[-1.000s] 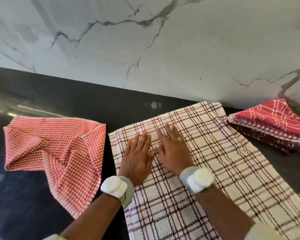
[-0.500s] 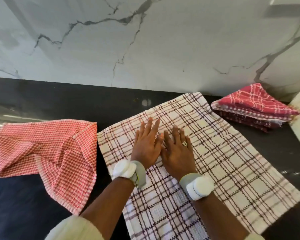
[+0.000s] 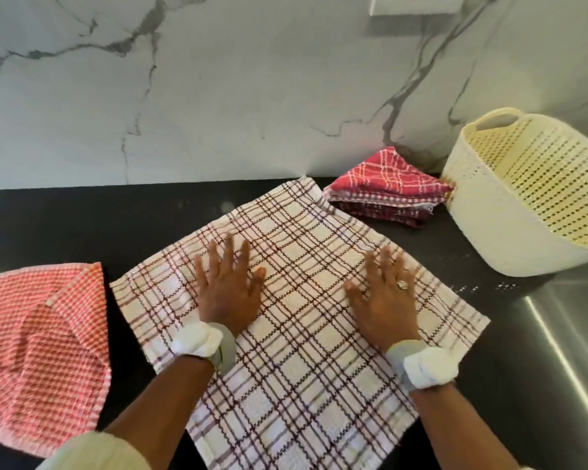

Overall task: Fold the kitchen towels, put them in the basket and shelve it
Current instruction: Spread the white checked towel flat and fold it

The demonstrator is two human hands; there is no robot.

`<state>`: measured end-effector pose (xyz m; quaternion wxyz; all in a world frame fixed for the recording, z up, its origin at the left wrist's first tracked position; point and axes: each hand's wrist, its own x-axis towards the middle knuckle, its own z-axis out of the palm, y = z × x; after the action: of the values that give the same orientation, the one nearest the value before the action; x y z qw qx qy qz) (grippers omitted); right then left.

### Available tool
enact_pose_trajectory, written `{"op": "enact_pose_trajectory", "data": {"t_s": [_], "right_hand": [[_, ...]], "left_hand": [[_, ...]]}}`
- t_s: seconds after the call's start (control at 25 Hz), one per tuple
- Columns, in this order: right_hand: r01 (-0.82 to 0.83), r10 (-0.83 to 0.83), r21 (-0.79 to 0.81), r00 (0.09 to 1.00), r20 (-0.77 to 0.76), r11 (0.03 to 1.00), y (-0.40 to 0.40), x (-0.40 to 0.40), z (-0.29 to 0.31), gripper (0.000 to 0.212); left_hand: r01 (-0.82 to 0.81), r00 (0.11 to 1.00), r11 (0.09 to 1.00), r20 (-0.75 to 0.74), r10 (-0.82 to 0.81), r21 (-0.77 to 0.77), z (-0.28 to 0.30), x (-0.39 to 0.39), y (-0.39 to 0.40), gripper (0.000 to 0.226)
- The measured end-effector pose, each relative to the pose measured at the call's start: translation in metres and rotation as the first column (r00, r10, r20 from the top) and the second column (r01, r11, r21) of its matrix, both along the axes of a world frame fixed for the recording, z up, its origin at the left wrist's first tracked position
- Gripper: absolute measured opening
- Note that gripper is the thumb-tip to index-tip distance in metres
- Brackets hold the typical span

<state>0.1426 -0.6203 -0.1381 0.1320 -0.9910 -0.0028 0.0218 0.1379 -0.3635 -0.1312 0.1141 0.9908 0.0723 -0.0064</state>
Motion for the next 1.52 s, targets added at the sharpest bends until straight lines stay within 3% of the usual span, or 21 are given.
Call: {"op": "enact_pose_trajectory", "data": {"t_s": [0.08, 0.2, 0.32, 0.4, 0.52, 0.72, 0.84, 0.92, 1.12, 1.24, 1.32, 1.44, 1.52], "right_hand": [[-0.143, 0.137, 0.117, 0.989, 0.058, 0.983, 0.042, -0.004, 0.002, 0.064], [-0.291, 0.289, 0.073, 0.957, 0.034, 0.954, 0.073, -0.015, -0.004, 0.059], [-0.198, 0.198, -0.024, 0.98, 0.014, 0.98, 0.023, -0.022, -0.01, 0.069], [-0.041, 0.04, -0.082, 0.999, -0.012, 0.996, -0.03, -0.024, -0.014, 0.077], [0.111, -0.114, -0.044, 0.991, -0.072, 0.993, -0.07, -0.026, -0.002, 0.087], [-0.175, 0.161, 0.14, 0.981, 0.108, 0.975, 0.022, -0.074, 0.023, 0.063], [-0.346, 0.338, 0.245, 0.938, 0.075, 0.906, 0.079, -0.107, 0.016, 0.056], [-0.41, 0.41, 0.175, 0.911, 0.033, 0.895, 0.099, -0.121, 0.0, 0.057], [-0.306, 0.306, -0.013, 0.952, -0.022, 0.952, 0.052, -0.124, -0.01, 0.073], [-0.137, 0.128, -0.062, 0.982, -0.136, 0.989, 0.007, -0.12, -0.003, 0.077], [-0.09, 0.082, -0.056, 0.989, -0.126, 0.994, 0.009, -0.134, 0.008, 0.078], [-0.224, 0.222, 0.078, 0.974, 0.036, 0.971, 0.061, -0.171, 0.021, 0.074], [-0.348, 0.344, 0.059, 0.936, 0.074, 0.935, 0.095, -0.2, 0.009, 0.07]], "left_hand": [[0.161, 0.984, 0.985, 0.086, -0.156, -0.056, 0.0, -0.001, -0.027, 0.055], [0.165, 0.986, 0.986, 0.0, -0.165, -0.004, -0.016, -0.002, -0.037, 0.055], [0.133, 0.991, 0.991, -0.027, -0.132, 0.033, -0.023, -0.001, -0.03, 0.056], [0.127, 0.991, 0.991, -0.034, -0.126, 0.031, -0.024, 0.001, -0.029, 0.057], [0.152, 0.987, 0.988, -0.051, -0.152, -0.009, -0.015, 0.0, -0.031, 0.06], [0.239, 0.966, 0.963, 0.133, -0.222, -0.127, 0.014, -0.051, -0.04, 0.052], [0.164, 0.986, 0.983, 0.043, -0.161, -0.087, 0.006, -0.093, -0.024, 0.056], [0.122, 0.991, 0.992, -0.048, -0.123, -0.018, -0.006, -0.114, -0.002, 0.06], [0.093, 0.993, 0.996, -0.076, -0.092, 0.009, -0.013, -0.124, 0.011, 0.057], [0.086, 0.993, 0.996, -0.075, -0.086, -0.001, -0.012, -0.122, 0.01, 0.058], [0.1, 0.995, 0.993, -0.025, -0.101, -0.055, -0.007, -0.128, 0.008, 0.059], [0.138, 0.983, 0.984, 0.136, -0.123, -0.11, 0.007, -0.139, 0.002, 0.053], [0.144, 0.981, 0.986, 0.145, -0.13, -0.087, 0.006, -0.156, 0.002, 0.052]]}}
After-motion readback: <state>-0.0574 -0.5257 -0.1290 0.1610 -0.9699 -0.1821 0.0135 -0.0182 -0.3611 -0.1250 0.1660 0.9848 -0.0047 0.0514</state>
